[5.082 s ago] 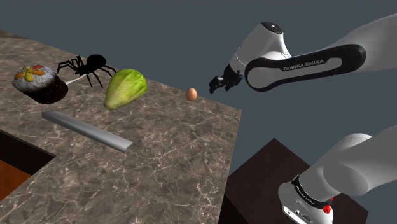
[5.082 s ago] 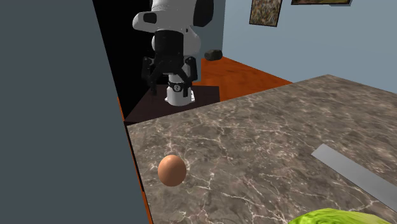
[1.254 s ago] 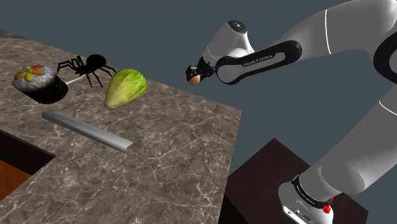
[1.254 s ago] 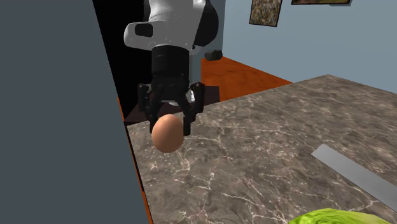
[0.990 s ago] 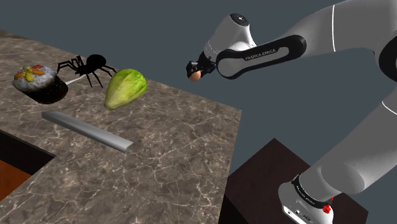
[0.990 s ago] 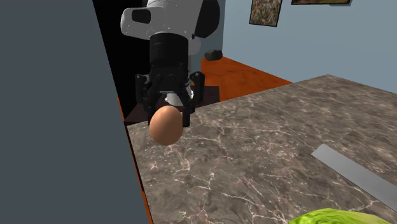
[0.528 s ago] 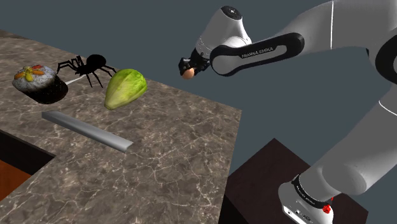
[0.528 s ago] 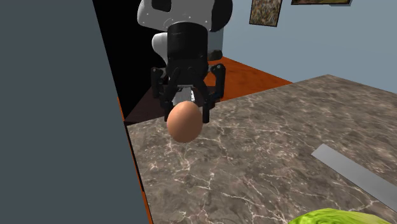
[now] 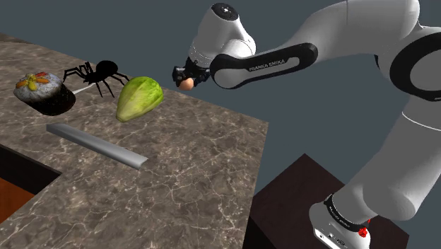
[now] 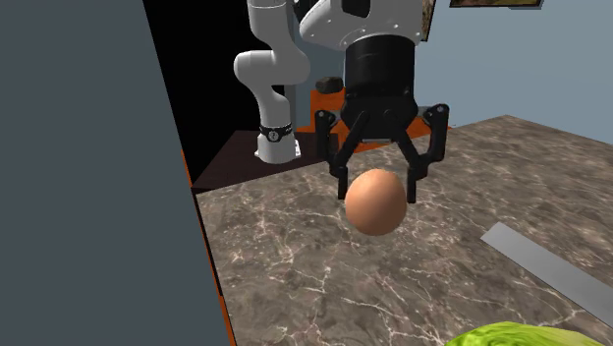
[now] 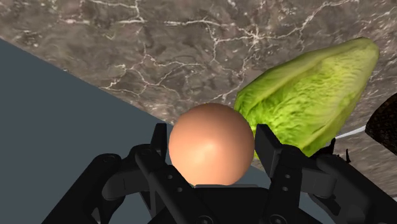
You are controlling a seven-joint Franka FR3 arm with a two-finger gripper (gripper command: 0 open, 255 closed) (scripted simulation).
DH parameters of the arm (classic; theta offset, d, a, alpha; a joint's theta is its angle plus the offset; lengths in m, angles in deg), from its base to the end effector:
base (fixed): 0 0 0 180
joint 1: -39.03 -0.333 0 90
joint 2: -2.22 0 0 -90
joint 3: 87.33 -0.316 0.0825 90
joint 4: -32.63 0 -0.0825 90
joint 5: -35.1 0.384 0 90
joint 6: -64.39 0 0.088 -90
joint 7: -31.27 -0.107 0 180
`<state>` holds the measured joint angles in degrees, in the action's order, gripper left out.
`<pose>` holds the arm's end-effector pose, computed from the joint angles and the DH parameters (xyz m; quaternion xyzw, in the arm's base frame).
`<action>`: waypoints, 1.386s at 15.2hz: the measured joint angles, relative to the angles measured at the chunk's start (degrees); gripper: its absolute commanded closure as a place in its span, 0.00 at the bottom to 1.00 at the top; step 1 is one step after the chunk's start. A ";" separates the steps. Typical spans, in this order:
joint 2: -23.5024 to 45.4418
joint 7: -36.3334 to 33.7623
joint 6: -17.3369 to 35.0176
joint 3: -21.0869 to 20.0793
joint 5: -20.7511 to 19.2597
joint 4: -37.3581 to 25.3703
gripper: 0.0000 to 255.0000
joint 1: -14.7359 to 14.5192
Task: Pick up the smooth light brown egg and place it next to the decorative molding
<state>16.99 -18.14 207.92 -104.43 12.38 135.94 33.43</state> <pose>0.6154 0.2436 0.4574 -0.9612 0.1100 -0.2498 0.0397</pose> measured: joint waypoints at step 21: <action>15.16 -13.21 -0.73 2.38 -10.03 -12.60 1.00 -10.35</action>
<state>32.16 -31.35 207.18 -102.04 2.34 123.34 23.08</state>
